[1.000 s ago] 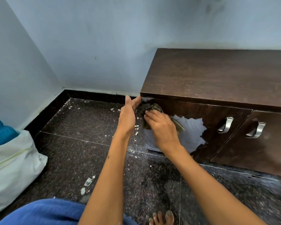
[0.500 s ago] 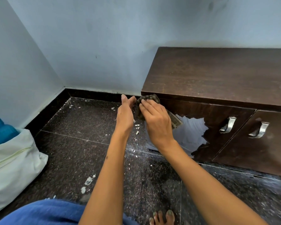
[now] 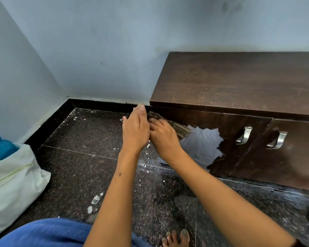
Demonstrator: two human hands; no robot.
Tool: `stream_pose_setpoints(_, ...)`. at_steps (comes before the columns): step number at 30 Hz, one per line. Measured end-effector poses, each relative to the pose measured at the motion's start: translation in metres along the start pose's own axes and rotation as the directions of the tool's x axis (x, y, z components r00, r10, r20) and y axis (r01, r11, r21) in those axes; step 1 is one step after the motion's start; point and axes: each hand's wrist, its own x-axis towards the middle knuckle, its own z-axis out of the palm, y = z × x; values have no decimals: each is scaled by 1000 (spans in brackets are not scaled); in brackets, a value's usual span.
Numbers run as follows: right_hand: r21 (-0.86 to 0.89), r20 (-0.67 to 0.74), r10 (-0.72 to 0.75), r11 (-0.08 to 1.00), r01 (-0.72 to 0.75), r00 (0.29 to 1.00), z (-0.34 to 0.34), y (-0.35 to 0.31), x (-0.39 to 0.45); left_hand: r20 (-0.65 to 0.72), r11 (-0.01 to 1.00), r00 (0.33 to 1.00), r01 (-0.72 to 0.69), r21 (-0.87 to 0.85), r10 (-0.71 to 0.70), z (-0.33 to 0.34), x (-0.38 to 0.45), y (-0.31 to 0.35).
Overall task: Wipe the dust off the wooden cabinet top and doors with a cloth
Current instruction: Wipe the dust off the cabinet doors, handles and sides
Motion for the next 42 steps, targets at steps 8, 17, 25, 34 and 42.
stream_pose_setpoints(8, 67, -389, 88, 996, -67, 917, -12, 41, -38, 86, 867, 931, -362, 343, 354, 8, -2, 19)
stream_pose_setpoints(17, -105, -262, -39, 994, 12, 964, 3, 89, -96, 147, 822, 926, -377, 427, 348, 11, -2, 27)
stream_pose_setpoints(25, -112, -221, -87, 992, 63, 971, 1, 100, -100, 228, 662, 861, -497, 561, 454, 24, -11, 33)
stream_pose_setpoints(34, -48, -353, 101, 991, -126, 930, -2, 114, -116, 222, 612, 871, -470, 635, 438, 26, -16, 21)
stream_pose_setpoints(42, -110, -325, 137, 977, -181, 936, 5, 127, -153, 258, 539, 818, -542, 645, 514, 45, -27, 24)
